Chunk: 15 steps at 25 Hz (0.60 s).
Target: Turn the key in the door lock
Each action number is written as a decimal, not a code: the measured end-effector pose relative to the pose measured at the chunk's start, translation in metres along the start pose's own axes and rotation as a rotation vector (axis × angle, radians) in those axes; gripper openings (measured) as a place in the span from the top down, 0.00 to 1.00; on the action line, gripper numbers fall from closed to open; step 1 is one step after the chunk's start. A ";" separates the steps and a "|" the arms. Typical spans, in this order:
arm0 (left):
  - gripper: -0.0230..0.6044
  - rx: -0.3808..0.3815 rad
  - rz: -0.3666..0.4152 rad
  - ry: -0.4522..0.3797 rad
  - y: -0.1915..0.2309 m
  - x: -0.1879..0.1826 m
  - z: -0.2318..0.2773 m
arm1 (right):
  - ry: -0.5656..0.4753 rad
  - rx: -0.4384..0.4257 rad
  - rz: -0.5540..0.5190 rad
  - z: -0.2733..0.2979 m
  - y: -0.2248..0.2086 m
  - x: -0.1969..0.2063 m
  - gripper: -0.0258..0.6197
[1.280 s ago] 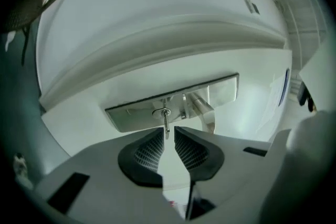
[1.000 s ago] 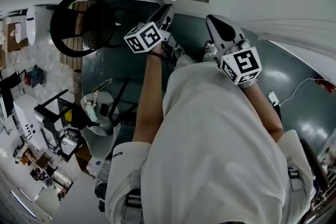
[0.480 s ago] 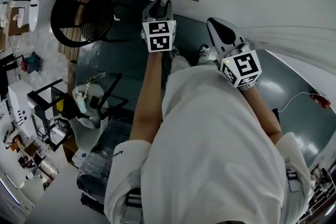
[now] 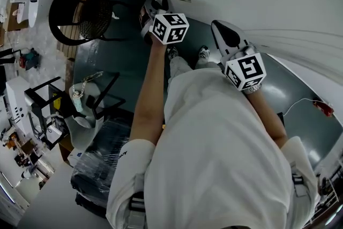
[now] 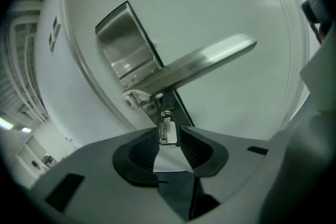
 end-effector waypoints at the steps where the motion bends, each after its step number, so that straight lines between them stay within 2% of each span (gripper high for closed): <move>1: 0.76 -0.022 0.028 0.011 -0.002 0.000 0.002 | 0.003 -0.005 -0.001 0.000 -0.002 0.000 0.97; 10: 0.78 -0.165 0.176 0.043 -0.014 -0.001 0.013 | 0.019 -0.033 0.002 0.008 -0.016 0.004 0.97; 15: 0.78 -0.162 0.153 0.038 -0.012 -0.001 0.014 | 0.025 -0.043 0.008 0.018 -0.021 0.000 0.97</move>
Point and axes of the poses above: the fingertips, and each gripper's own axes: z forward along the fingers, y to its left, x out of its underside, the point moved 9 cm from there along -z, backward along the fingers, and after that the axes turned 1 degree about y, right-handed, at the moved point
